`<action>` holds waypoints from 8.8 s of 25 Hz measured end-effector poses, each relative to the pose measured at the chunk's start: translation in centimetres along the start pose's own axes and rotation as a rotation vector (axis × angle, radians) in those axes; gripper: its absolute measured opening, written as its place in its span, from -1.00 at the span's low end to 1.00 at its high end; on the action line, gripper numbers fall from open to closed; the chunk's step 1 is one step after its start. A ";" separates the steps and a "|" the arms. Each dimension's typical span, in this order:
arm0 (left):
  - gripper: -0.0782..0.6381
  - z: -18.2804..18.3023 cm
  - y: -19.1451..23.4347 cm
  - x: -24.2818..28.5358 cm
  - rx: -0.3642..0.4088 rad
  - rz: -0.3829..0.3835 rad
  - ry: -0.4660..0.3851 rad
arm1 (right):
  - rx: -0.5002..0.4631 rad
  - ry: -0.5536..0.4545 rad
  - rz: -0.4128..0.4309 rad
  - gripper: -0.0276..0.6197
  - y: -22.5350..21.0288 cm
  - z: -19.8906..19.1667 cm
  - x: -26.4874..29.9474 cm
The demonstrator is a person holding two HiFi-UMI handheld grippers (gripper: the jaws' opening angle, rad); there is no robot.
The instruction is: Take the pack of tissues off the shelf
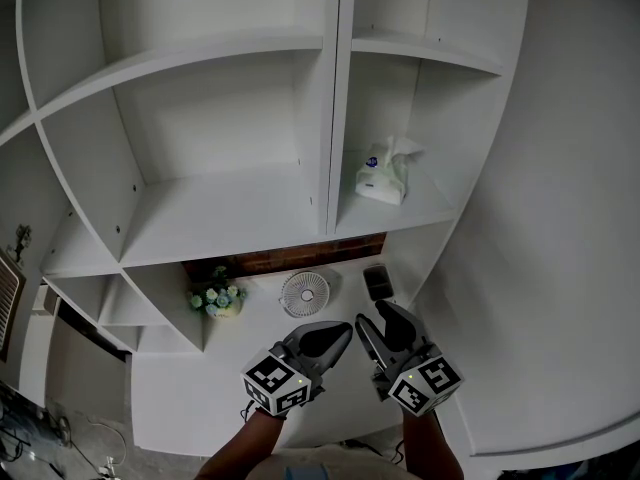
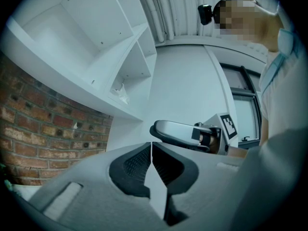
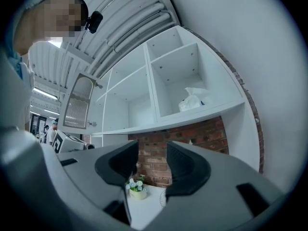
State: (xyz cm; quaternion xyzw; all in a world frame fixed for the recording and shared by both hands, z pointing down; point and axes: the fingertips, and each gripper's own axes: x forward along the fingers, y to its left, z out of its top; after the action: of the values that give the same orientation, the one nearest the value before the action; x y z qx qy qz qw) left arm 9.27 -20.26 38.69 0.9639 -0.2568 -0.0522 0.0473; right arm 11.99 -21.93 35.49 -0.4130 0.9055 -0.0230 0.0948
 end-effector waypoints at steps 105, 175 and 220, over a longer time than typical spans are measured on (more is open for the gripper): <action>-0.74 -1.9 2.6 2.7 -0.037 0.015 0.019 | -0.326 -0.035 -0.123 -0.35 -12.3 12.6 10.1; -0.74 -1.6 3.3 -0.2 -0.034 0.072 0.015 | -0.581 0.199 -0.314 -0.86 -14.8 11.7 11.0; -0.74 -2.4 -1.3 -4.7 -0.039 -0.030 0.046 | -0.474 -0.067 -0.427 -0.86 -4.9 9.3 0.9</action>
State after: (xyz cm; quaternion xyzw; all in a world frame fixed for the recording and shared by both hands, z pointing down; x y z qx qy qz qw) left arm 6.10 -16.64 41.26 0.9676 -0.2398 -0.0356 0.0711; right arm 16.89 -25.49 26.80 -0.6049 0.7748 0.1830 0.0189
